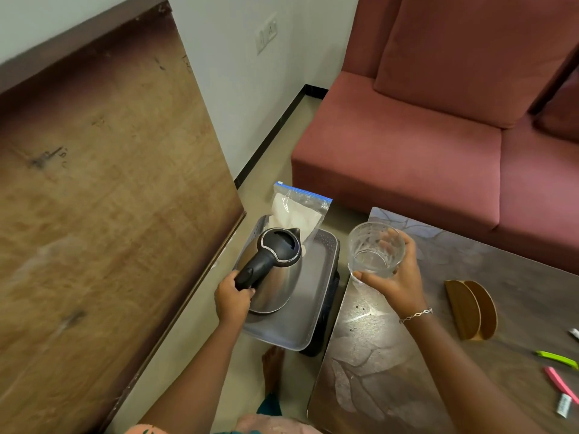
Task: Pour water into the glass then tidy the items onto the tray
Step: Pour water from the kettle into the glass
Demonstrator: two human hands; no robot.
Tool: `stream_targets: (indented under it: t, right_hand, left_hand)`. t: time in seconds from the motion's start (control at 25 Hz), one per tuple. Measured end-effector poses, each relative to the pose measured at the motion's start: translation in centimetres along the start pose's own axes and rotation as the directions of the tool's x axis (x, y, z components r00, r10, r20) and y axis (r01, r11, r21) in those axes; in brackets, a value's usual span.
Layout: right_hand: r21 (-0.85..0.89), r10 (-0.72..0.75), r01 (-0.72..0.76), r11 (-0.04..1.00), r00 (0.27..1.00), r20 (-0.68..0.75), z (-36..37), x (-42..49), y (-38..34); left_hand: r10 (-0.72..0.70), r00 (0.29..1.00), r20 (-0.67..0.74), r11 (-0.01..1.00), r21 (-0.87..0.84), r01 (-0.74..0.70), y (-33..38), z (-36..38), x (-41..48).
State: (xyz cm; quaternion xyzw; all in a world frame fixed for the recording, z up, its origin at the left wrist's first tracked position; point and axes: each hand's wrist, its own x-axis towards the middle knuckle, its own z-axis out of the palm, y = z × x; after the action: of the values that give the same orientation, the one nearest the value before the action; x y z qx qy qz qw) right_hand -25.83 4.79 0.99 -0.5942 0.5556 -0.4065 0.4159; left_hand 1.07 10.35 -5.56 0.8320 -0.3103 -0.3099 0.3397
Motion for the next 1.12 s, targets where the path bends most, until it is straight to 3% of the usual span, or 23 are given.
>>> stream_targets:
  t: [0.24,0.4,0.6,0.76,1.12]
  right_hand:
    - [-0.012,-0.030,0.030,0.999,0.999,-0.045,-3.5,-0.9,-0.6]
    - [-0.031,-0.069,0.067,0.997,0.996,-0.056,-5.7,-2.0,-1.5]
    - [-0.040,-0.092,0.089,0.995,0.992,-0.081,-8.6,-3.7,-2.0]
    - [-0.047,-0.090,0.087,0.995,0.994,-0.067,-10.0,-4.4,-2.1]
    - [-0.059,-0.060,0.054,0.997,0.992,-0.113,-12.7,-7.2,-1.4]
  left_hand:
    - [0.340,0.932,-0.129,0.937,-0.040,-0.347,8.1,-3.3,-2.5]
    - [0.579,0.783,-0.226,0.807,0.026,-0.590,13.4,-4.8,-4.2]
    - [0.745,0.588,-0.315,0.633,0.055,-0.772,19.7,-5.6,-7.1]
    - [0.820,0.498,-0.283,0.546,0.127,-0.828,23.3,-5.9,-9.4]
    - [0.976,0.102,-0.195,0.167,0.350,-0.922,28.1,-5.6,-14.8]
